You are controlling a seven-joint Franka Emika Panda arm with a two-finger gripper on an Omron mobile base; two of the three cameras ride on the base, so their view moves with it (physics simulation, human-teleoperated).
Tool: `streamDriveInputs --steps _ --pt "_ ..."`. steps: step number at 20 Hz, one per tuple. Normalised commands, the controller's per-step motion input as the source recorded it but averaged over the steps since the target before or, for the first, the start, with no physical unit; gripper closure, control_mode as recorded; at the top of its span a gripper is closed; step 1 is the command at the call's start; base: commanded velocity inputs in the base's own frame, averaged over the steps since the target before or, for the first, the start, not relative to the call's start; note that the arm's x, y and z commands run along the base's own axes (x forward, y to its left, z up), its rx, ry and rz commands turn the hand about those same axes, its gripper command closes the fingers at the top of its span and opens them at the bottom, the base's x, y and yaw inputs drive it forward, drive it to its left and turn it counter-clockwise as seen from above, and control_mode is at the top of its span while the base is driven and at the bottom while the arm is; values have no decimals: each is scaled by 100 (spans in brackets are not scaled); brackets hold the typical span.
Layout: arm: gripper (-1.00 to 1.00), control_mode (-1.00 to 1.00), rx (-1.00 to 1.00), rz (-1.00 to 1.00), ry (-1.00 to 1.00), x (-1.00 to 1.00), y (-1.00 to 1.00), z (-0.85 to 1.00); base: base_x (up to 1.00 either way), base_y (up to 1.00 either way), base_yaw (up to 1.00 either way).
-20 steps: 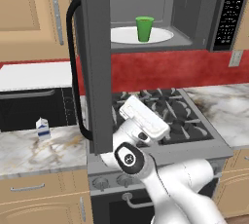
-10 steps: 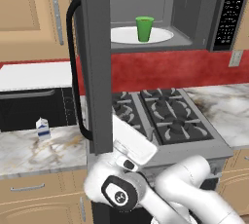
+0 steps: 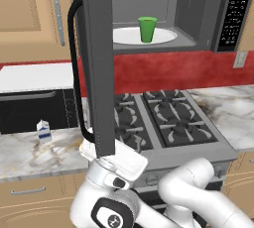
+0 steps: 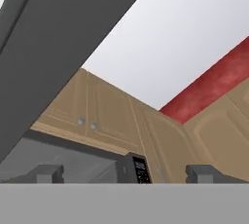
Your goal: Place the microwavable item in the microwave. Then, close the microwave door and press the start button.
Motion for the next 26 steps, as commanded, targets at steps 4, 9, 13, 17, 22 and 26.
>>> streamDriveInputs --steps 4,9,13,17,22,26 --pt "-100 -100 12 8 0 0 23 18 0 0 0" --pt "-100 -100 14 13 -1 0 25 13 0 0 0" --pt "-100 -100 15 15 -3 -8 16 18 0 0 0" --pt "-100 -100 17 13 -7 -17 4 40 0 0 0" --pt "-100 -100 16 14 -5 -10 1 12 0 0 0" --pt "-100 -100 12 19 0 1 20 -50 0 0 0"
